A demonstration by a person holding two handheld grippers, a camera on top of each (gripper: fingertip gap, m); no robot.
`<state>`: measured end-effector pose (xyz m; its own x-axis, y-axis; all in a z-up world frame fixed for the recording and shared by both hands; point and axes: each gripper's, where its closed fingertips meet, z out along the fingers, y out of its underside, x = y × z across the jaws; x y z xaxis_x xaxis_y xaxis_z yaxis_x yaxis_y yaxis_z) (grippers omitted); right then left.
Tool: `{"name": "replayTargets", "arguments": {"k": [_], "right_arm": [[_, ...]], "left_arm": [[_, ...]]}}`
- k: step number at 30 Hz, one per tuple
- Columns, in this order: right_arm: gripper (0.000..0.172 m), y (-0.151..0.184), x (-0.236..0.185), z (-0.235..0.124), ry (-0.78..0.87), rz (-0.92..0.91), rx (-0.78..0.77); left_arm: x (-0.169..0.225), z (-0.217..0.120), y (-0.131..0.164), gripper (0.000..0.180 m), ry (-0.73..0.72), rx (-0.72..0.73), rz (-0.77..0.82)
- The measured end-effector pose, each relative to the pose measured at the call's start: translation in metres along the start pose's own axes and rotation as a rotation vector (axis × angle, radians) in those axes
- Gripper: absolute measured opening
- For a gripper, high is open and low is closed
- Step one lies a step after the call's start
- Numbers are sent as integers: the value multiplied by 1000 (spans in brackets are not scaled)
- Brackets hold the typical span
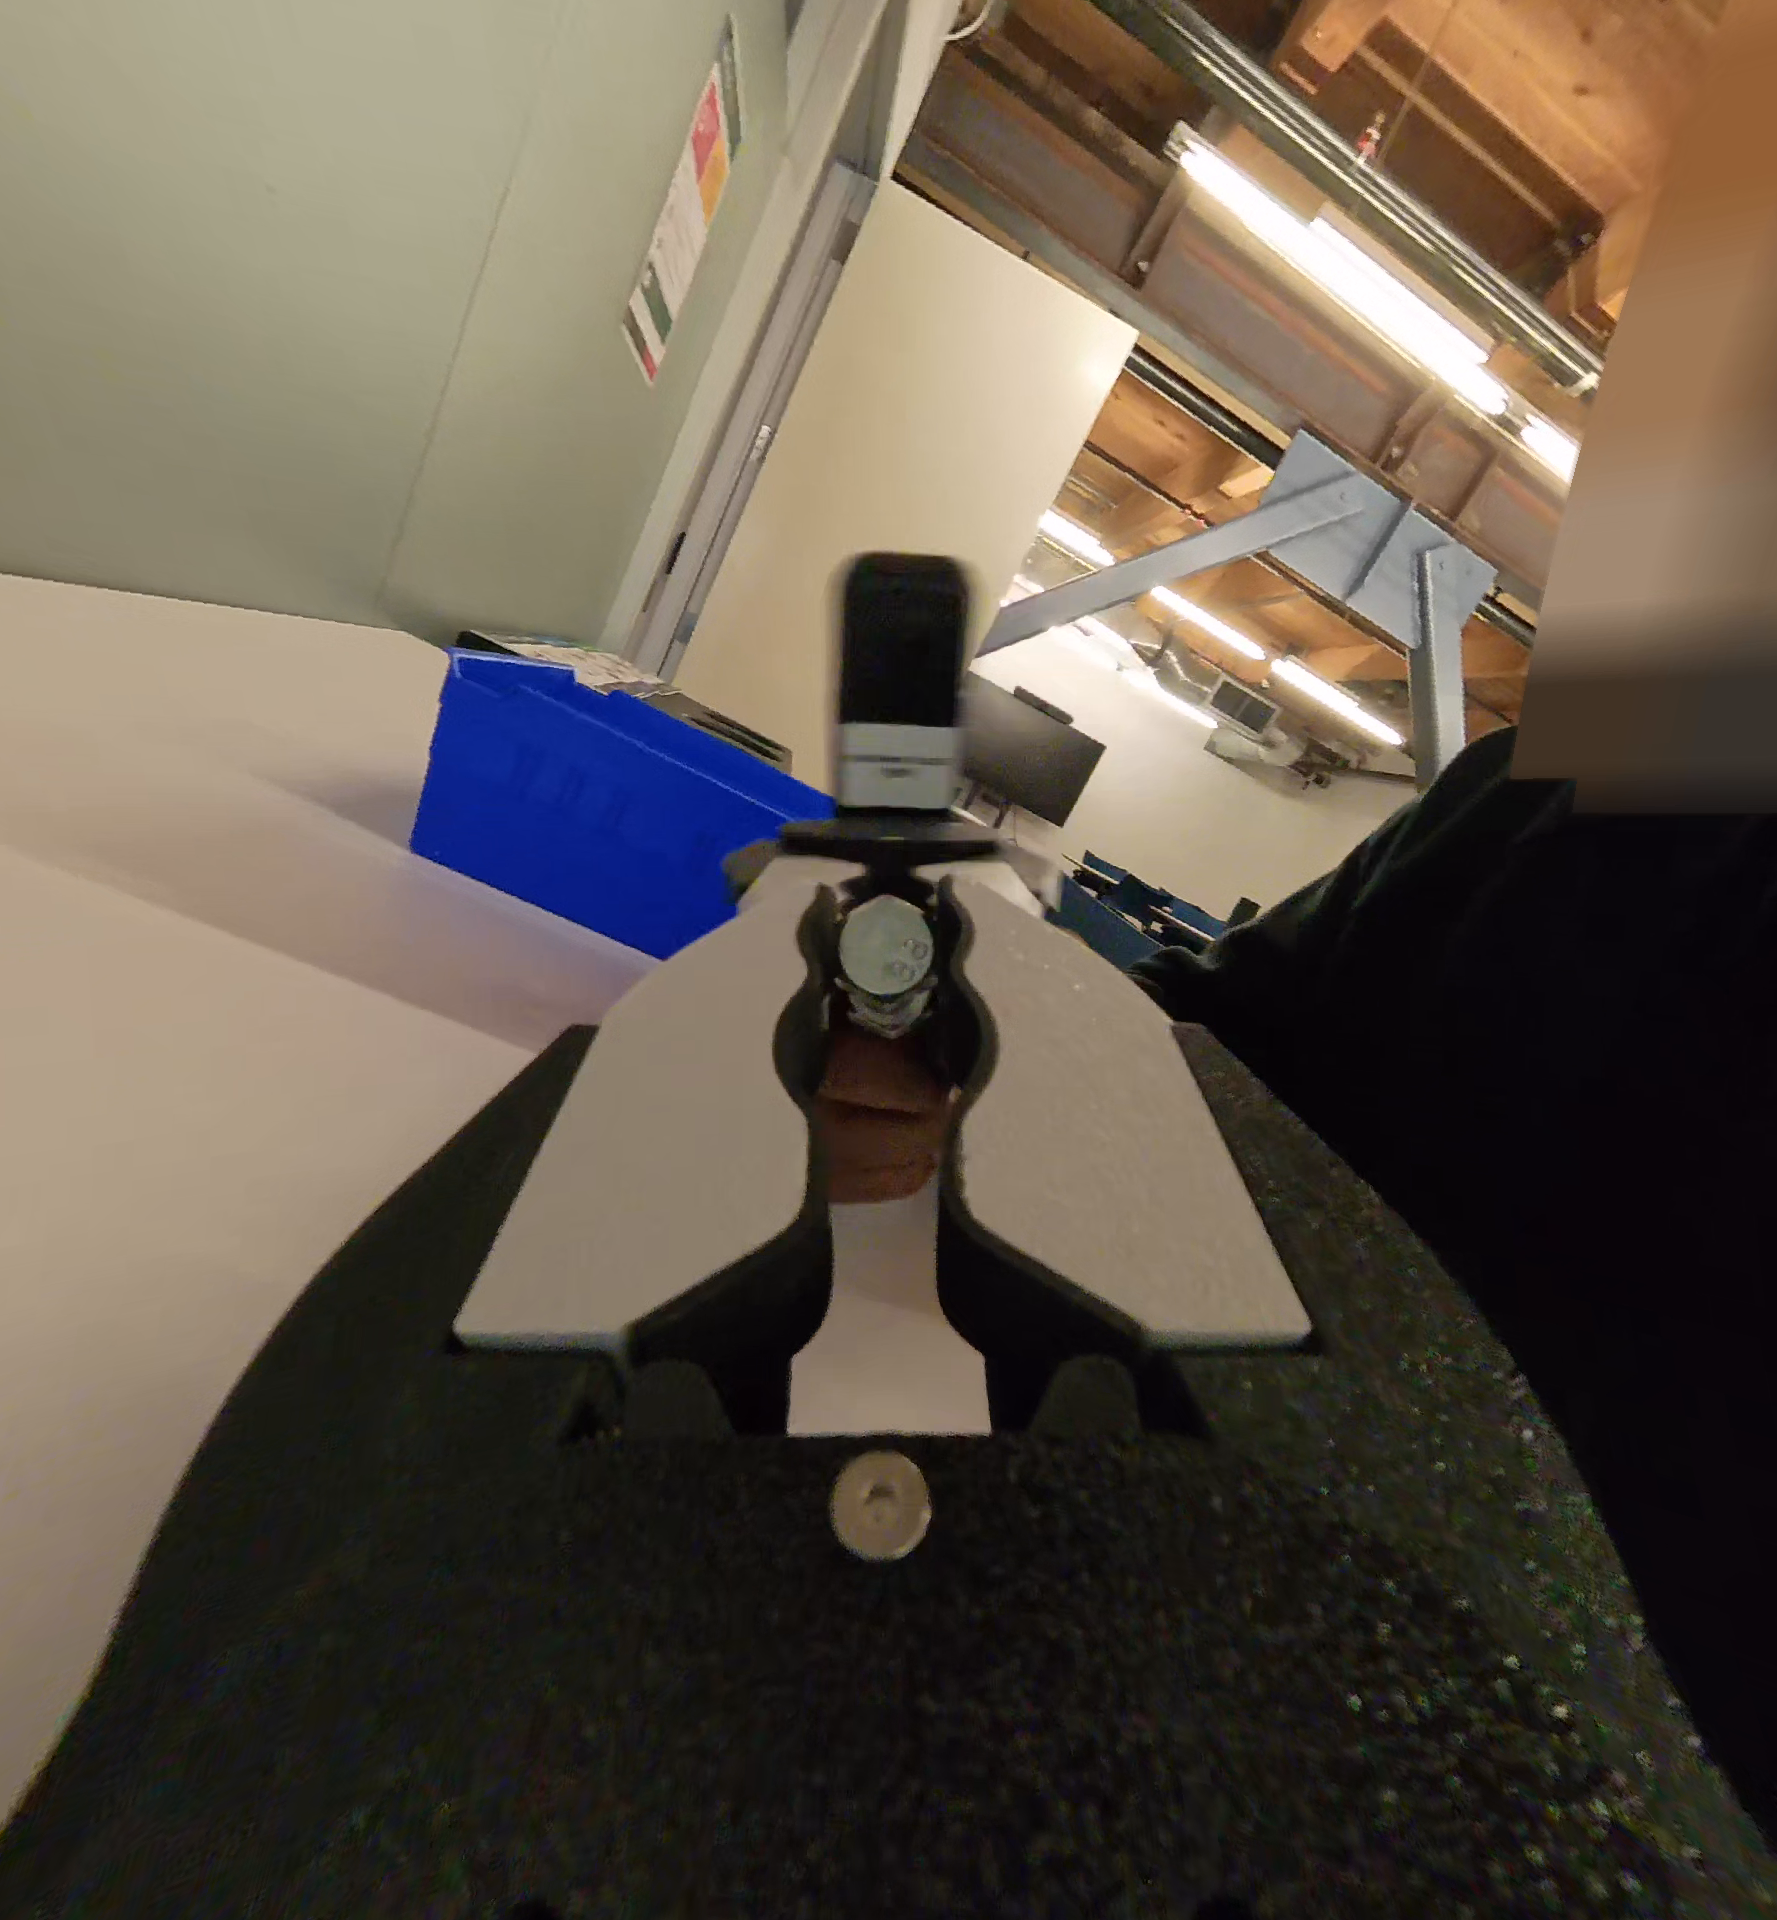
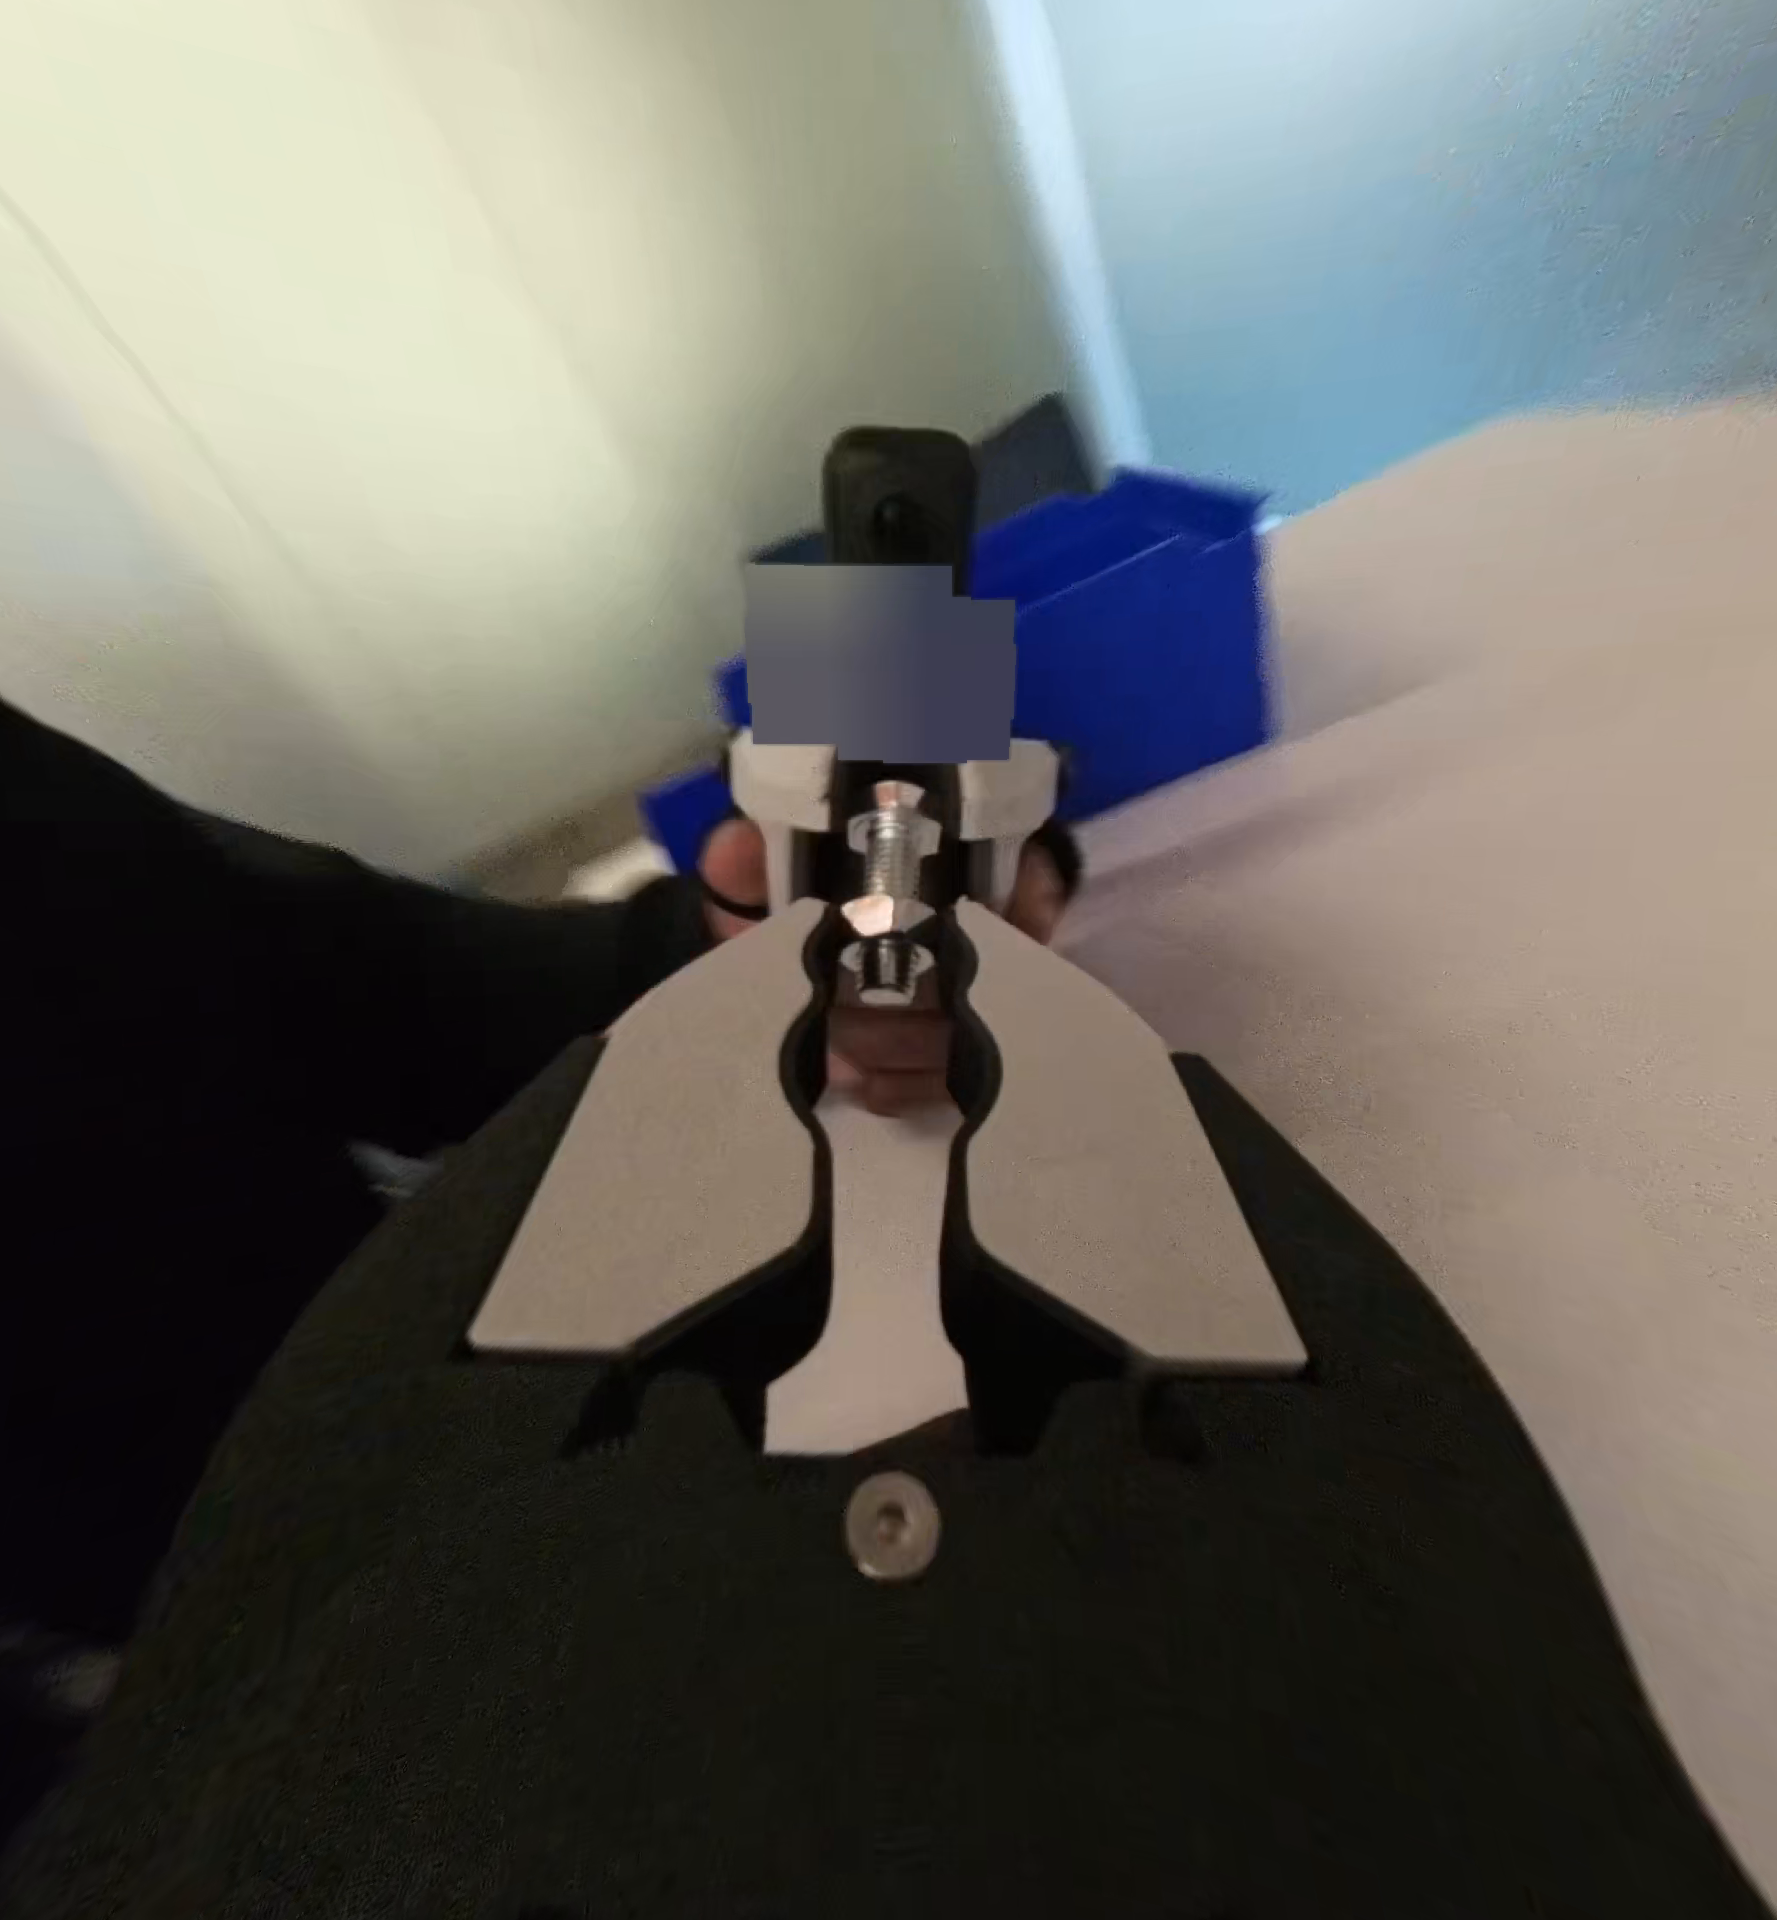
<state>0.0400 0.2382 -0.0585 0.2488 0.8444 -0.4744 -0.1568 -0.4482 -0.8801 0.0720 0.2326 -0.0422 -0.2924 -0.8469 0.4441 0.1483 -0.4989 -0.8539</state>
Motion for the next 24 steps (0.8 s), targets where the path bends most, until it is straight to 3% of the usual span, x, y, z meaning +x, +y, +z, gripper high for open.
{"name": "replayTargets", "arguments": {"k": [2,4,8,13,16,20,22,24], "right_arm": [[18,-4,1,-2,-117,212,64],[20,-9,8,-4,-109,222,128],[40,-15,24,-11,132,-171,161],[45,-19,25,-15,449,-780,107],[48,-7,20,-7,531,-1054,19],[38,-5,18,-4,617,-1156,-3],[20,-8,20,-7,642,-1138,3],[20,-8,16,-7,562,-1034,23]], "left_arm": [[1,0,0,17,2,2,12],[-2,0,0,17,-20,8,16],[-10,-5,-8,17,-64,60,-6],[-16,-6,-10,17,-94,77,-33],[-16,-5,-9,17,-92,75,-49],[-13,-1,-6,17,-81,64,-58],[-11,1,-4,17,-72,53,-57],[-9,2,-4,17,-54,55,-61]]}}
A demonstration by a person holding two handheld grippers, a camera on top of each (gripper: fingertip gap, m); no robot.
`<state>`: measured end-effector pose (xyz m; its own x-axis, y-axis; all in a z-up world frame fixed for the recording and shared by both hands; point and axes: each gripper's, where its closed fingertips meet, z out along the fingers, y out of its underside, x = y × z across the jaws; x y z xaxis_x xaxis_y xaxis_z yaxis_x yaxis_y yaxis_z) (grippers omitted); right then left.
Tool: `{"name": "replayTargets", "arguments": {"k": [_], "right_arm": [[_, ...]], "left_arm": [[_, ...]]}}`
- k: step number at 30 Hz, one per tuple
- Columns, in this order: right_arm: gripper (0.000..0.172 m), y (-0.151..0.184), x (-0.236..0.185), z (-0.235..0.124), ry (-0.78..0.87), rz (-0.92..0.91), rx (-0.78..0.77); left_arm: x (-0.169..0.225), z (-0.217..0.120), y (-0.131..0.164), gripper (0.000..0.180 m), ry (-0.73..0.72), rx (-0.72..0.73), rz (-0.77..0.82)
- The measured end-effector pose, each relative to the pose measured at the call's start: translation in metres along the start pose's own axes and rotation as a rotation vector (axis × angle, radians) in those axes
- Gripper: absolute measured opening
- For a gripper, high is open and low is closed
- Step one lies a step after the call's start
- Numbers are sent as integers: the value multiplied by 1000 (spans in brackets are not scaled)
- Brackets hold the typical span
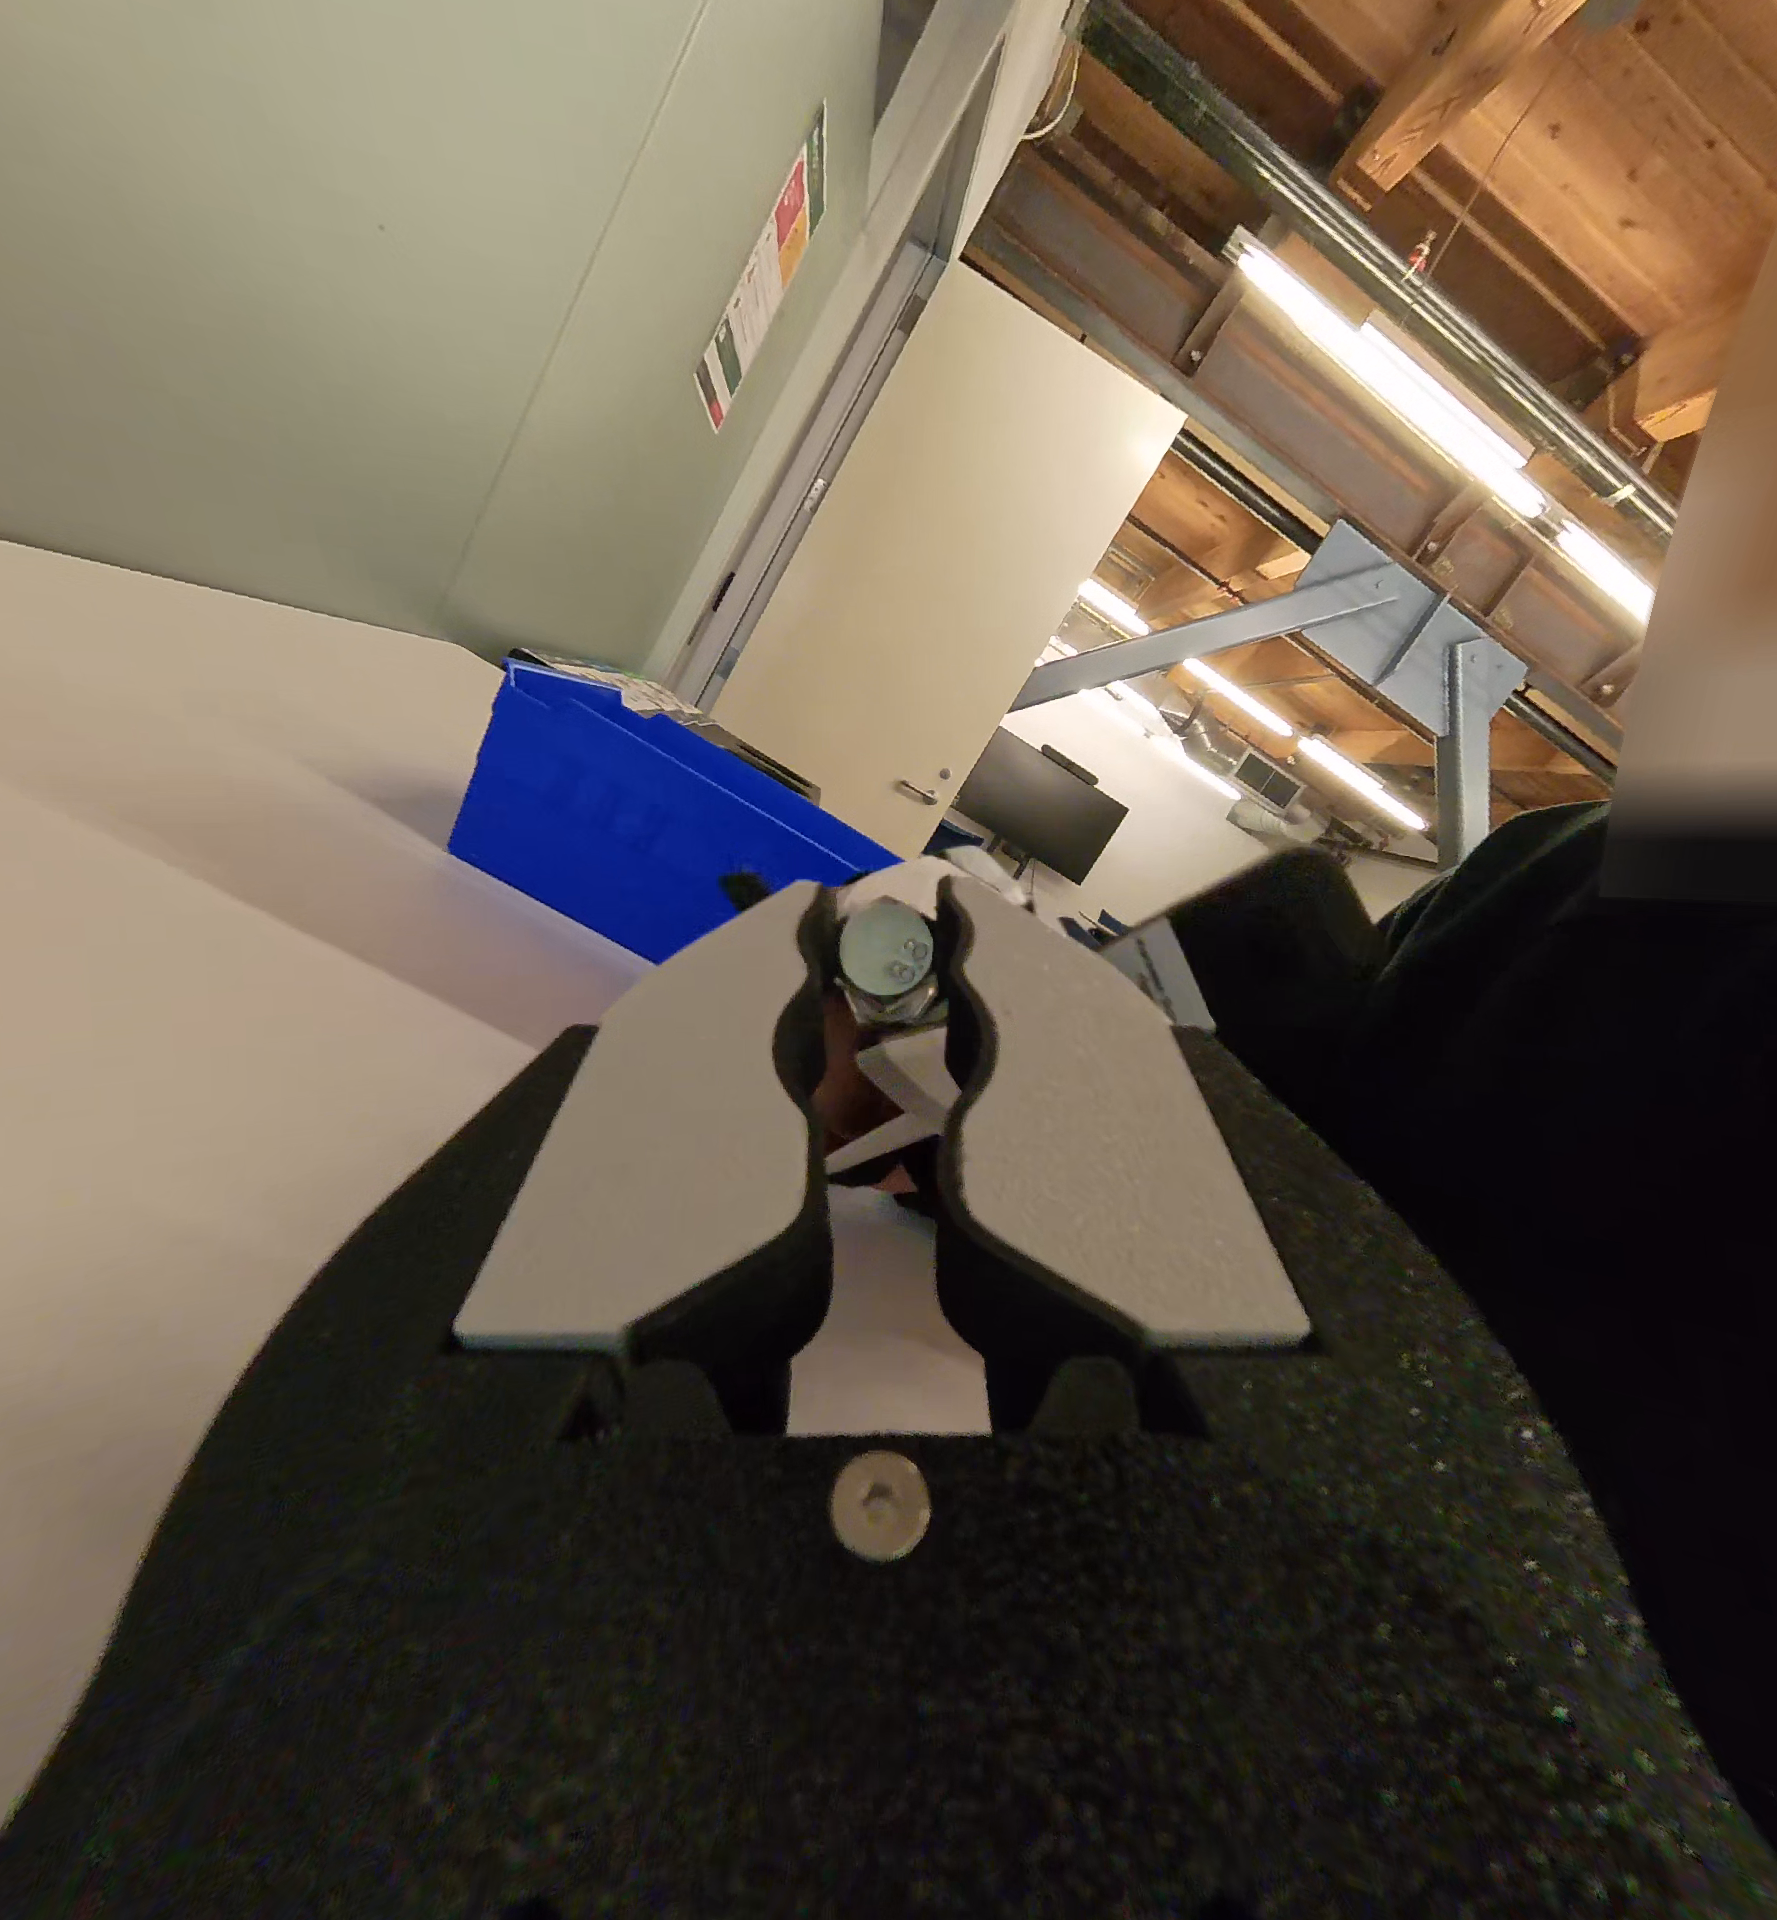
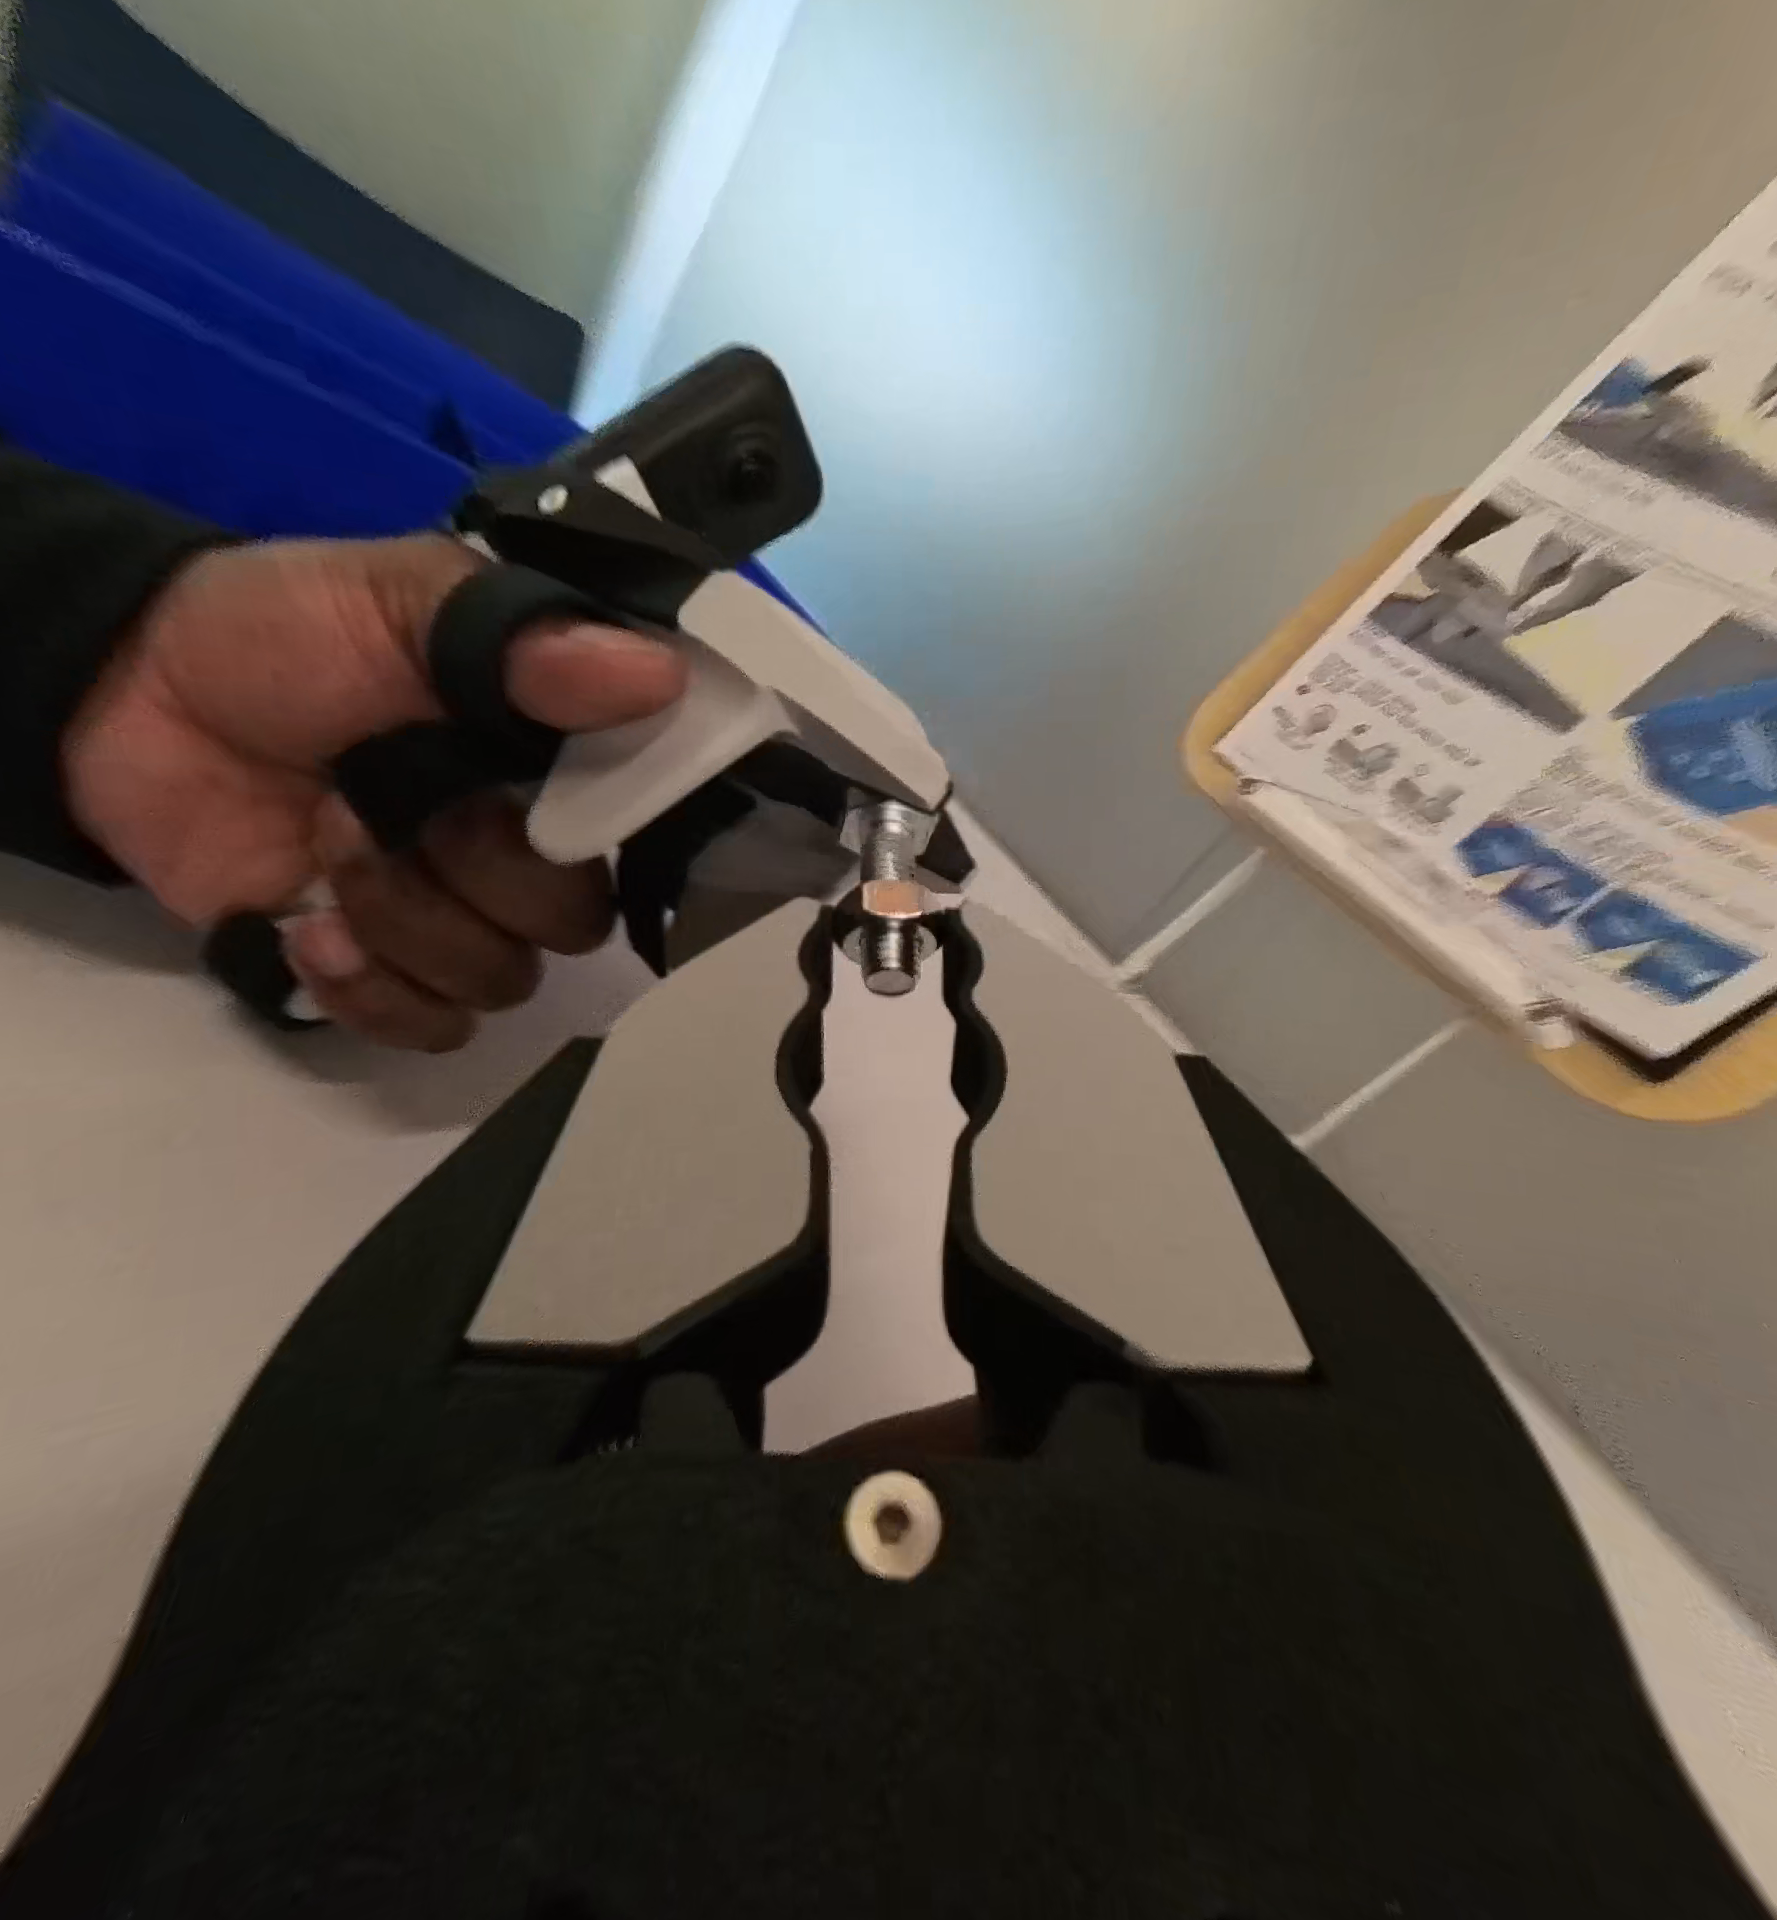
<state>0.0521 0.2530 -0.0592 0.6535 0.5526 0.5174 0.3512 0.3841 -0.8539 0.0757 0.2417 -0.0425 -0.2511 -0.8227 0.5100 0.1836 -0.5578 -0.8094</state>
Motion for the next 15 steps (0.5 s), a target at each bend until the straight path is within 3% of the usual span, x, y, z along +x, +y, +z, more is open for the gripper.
{"name": "replayTargets", "arguments": {"k": [2,5,7,10,15], "right_arm": [[19,0,-3,1,-133,272,1],[19,-4,-8,-1,-438,900,29],[19,-6,-6,-5,-590,1184,75],[27,-1,3,-3,-495,1114,130],[37,4,7,-2,-185,460,80]], "left_arm": [[0,-1,0,17,6,3,-3],[2,-2,-1,17,22,-2,1],[3,-1,1,18,20,-11,22],[1,-1,1,18,4,-8,20],[-6,-5,-5,17,-38,28,0]]}}
